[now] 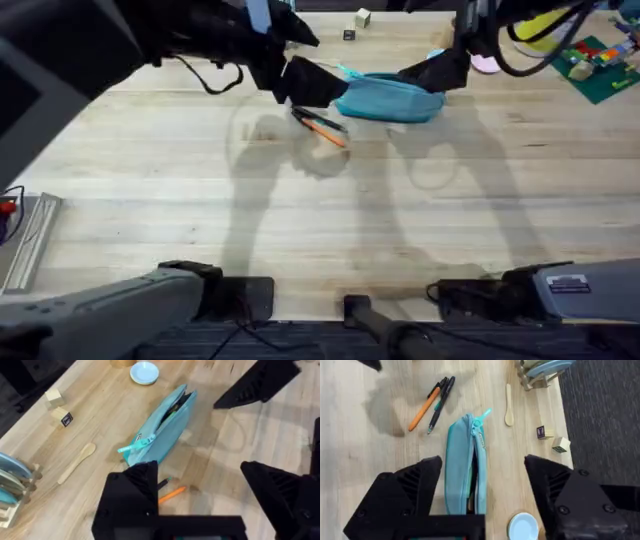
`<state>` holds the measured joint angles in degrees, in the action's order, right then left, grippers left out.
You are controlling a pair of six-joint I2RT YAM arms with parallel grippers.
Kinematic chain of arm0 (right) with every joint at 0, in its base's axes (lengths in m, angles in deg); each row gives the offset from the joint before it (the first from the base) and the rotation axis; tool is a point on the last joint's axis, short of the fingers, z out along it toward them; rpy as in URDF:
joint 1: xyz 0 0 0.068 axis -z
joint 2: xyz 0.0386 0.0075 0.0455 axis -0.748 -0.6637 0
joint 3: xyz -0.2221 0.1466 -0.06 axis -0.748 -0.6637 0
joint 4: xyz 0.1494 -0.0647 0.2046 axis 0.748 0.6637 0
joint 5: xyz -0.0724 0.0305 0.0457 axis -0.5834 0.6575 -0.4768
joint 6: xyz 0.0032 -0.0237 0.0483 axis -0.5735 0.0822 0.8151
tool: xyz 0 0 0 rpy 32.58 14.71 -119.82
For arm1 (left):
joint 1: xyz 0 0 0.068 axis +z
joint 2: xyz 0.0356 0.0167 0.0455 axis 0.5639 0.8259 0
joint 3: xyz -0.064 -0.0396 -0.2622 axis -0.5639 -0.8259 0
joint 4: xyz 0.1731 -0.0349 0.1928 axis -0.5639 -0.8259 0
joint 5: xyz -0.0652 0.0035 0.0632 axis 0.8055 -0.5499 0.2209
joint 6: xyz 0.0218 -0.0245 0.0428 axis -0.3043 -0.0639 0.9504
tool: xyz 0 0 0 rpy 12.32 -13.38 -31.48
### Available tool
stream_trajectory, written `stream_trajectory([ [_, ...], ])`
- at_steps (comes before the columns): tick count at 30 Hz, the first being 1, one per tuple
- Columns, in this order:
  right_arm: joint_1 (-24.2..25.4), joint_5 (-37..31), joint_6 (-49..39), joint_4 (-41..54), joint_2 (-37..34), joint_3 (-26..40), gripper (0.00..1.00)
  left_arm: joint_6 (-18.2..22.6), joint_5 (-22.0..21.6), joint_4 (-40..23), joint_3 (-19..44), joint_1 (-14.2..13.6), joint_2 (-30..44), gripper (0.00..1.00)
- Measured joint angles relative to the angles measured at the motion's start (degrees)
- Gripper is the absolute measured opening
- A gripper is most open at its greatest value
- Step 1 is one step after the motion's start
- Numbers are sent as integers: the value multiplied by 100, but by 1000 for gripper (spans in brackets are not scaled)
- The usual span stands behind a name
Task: Unzip the bag, pick up the pens from the table one at a time and place them inside, then zip the bag closed.
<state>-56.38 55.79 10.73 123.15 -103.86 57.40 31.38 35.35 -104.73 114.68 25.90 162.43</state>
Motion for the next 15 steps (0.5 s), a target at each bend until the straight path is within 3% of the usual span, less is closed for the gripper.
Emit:
stream_trajectory([
  [13, 0, 1, 23, 2, 0, 0, 996, 0, -17, -275, 0, 0, -111, 993],
  [15, 0, 2, 27, 32, 0, 0, 931, 0, -17, -292, 0, 0, -111, 993],
])
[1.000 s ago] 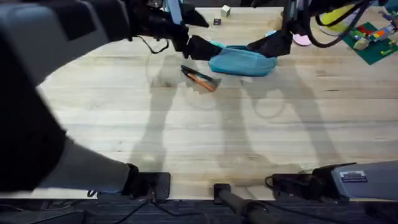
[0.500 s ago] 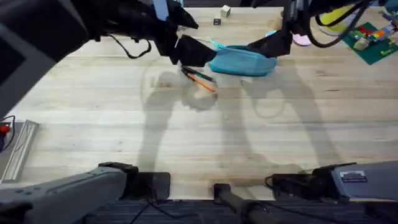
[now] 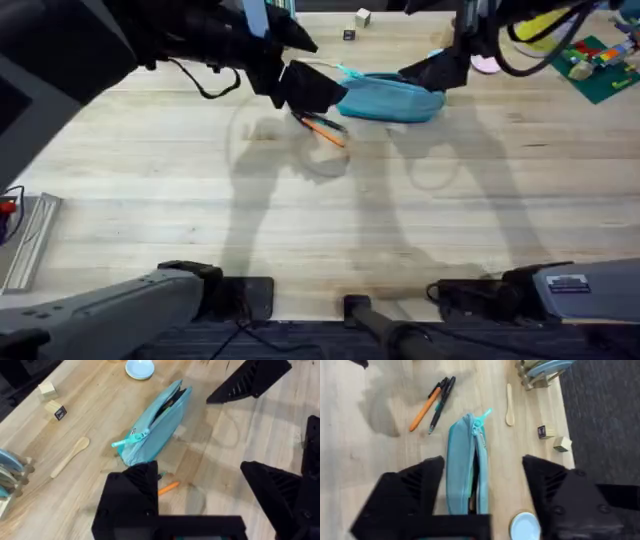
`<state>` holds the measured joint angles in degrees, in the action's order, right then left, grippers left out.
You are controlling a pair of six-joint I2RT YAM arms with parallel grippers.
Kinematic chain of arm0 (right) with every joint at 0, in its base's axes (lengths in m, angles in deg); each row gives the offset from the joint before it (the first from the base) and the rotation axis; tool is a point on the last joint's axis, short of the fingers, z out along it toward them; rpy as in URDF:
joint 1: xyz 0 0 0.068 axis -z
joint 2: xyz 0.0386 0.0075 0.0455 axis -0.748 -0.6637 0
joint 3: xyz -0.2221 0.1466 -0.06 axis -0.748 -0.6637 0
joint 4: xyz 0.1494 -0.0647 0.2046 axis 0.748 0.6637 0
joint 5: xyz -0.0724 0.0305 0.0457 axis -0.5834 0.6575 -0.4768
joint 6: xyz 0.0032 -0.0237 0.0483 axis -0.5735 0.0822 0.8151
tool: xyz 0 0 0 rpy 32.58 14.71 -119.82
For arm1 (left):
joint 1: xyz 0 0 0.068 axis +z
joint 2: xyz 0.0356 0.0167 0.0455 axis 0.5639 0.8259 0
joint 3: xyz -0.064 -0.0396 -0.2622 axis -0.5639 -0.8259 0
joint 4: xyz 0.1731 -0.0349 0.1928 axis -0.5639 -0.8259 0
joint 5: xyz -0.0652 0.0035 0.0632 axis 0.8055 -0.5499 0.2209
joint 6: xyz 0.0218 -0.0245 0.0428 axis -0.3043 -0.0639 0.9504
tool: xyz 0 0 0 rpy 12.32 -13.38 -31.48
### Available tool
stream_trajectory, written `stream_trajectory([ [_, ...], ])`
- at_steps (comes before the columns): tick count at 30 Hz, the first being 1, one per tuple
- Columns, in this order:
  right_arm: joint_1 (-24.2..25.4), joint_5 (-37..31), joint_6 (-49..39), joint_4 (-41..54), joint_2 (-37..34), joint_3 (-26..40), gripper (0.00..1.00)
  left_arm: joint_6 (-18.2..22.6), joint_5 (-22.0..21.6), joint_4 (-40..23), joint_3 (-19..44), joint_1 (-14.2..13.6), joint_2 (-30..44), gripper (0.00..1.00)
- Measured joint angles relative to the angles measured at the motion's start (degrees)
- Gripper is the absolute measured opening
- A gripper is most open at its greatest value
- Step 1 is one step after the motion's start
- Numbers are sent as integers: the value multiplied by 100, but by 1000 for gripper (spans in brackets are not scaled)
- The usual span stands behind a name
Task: Unzip the bag, pick up the pens from the table one at a time and place them inside, then zip the bag closed.
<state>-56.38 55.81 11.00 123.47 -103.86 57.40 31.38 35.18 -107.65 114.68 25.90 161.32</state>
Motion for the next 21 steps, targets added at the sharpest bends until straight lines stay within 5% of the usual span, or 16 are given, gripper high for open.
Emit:
stream_trajectory([
  [4, 0, -4, 18, 275, 0, 0, 499, 0, 0, -4, 0, 0, 0, 993],
  [7, 0, -6, 49, 554, 0, 0, 80, 0, 0, -2, 0, 0, 0, 993],
  [21, 55, -504, 362, 1200, 0, 0, 31, 0, 0, -4, 0, 0, 0, 993],
])
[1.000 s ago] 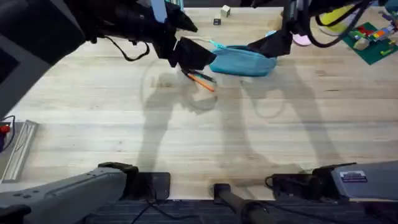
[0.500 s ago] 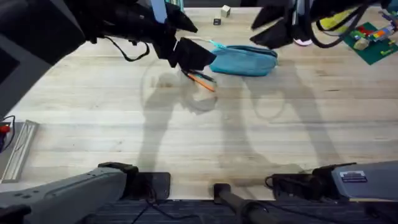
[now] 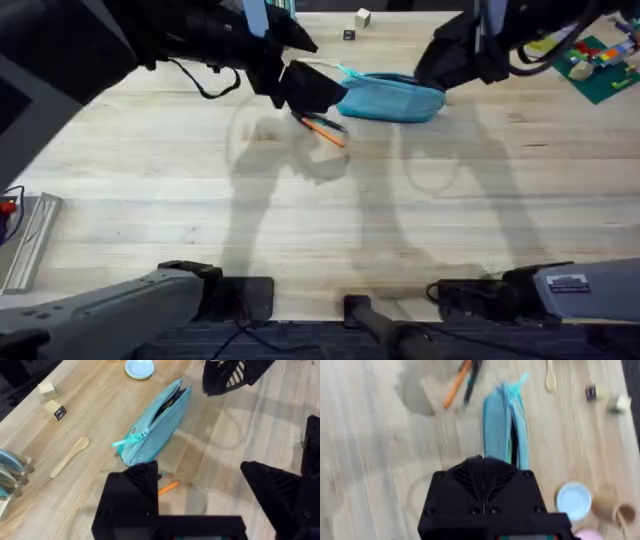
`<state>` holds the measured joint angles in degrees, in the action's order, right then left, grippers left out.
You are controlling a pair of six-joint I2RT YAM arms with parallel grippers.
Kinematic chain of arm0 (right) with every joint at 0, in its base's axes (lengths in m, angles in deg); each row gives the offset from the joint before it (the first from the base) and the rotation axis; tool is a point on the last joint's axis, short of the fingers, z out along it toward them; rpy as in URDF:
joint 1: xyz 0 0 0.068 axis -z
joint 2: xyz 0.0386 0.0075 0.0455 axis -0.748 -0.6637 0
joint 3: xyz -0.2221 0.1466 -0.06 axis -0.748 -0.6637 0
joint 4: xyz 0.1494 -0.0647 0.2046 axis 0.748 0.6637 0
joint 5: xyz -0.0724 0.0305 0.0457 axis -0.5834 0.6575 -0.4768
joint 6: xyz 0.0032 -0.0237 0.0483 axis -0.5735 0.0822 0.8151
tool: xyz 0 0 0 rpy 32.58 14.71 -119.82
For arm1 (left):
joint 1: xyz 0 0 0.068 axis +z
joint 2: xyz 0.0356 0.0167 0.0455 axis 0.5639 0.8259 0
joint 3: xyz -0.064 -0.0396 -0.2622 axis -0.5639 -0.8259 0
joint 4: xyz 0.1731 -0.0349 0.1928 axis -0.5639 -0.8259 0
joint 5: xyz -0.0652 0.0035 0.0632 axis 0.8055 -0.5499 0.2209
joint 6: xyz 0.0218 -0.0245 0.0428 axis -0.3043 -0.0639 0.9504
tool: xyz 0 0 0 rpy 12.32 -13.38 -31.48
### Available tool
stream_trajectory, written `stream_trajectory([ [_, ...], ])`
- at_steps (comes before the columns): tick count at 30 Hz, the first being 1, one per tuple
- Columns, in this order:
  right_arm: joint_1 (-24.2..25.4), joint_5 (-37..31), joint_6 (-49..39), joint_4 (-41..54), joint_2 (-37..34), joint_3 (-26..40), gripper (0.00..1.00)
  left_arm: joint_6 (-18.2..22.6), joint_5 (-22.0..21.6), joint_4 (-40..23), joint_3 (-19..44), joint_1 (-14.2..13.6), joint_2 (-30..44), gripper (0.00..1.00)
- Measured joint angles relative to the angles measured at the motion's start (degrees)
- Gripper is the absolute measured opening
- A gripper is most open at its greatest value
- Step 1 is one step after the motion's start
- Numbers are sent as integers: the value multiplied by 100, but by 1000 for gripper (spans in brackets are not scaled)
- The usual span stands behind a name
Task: Unzip the bag, pick up the pens from the table one at a time and place them inside, then zip the bag closed.
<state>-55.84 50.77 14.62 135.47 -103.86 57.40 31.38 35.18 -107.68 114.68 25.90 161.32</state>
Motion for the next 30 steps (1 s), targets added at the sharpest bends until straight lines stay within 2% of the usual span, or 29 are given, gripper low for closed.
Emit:
stream_trajectory([
  [6, 7, -858, 794, 142, 0, 2, 31, 0, 0, 1, 0, 0, 0, 993],
  [13, 11, -1165, 1405, 168, 0, 215, 31, 0, 0, 0, 0, 0, 0, 993],
  [20, 11, -1214, 1607, 579, -269, 1188, 31, 0, 0, 1, 0, 0, 0, 992],
  [27, 11, -1234, 1689, 1272, -952, 2274, 31, 0, 0, -1, 0, 0, 0, 993],
  [30, 11, -1234, 1711, 1382, -1194, 2493, 31, 0, 0, -1, 0, 0, 0, 993],
])
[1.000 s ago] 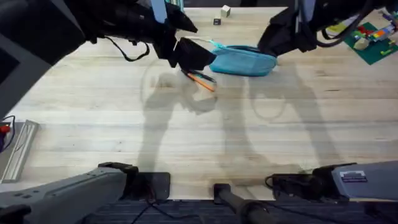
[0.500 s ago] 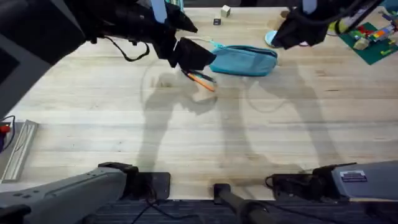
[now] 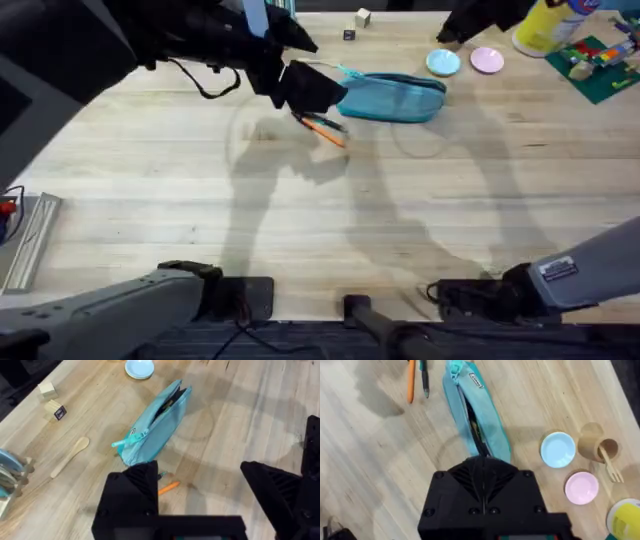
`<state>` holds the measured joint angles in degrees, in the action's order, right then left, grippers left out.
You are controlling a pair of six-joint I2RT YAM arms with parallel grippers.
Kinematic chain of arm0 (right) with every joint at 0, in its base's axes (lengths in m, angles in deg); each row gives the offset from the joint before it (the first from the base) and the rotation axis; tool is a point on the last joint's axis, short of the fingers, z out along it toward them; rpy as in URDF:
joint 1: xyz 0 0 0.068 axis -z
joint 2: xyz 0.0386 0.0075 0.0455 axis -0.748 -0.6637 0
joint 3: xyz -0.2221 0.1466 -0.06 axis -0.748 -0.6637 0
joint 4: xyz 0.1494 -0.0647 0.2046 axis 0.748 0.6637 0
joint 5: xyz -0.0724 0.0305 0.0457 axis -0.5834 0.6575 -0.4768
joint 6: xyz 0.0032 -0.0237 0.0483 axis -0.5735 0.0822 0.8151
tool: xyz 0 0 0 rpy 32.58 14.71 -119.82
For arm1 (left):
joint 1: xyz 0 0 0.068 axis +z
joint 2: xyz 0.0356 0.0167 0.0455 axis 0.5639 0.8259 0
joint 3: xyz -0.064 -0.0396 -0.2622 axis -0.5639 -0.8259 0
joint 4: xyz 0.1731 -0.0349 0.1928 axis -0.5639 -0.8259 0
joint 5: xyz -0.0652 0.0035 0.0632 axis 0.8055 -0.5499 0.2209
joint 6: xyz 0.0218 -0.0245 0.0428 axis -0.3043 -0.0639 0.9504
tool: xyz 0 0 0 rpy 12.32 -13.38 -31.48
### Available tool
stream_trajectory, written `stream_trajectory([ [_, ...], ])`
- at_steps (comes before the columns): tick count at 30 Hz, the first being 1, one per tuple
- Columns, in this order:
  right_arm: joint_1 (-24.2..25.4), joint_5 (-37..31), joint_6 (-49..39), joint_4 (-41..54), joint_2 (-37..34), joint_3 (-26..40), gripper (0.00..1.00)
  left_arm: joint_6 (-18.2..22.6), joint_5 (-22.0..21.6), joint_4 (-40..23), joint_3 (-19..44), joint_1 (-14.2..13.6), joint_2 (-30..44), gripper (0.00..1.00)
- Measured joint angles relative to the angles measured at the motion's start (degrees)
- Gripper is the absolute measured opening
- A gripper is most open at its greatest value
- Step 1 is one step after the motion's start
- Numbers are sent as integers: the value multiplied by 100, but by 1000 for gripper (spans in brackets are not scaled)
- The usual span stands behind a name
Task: Unzip the bag, pick up the pens from the table one at a time and place them inside, then zip the bag closed.
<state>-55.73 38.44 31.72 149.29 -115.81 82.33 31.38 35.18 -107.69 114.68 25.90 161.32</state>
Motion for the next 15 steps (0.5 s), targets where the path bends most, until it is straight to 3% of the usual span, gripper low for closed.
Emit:
stream_trajectory([
  [7, -2, -15, -129, 40, -370, 18, 31, 0, 0, 2, 0, 0, 0, 993],
  [15, -207, -22, -907, 112, -850, 18, 32, 0, 0, 0, 0, 0, 0, 993],
])
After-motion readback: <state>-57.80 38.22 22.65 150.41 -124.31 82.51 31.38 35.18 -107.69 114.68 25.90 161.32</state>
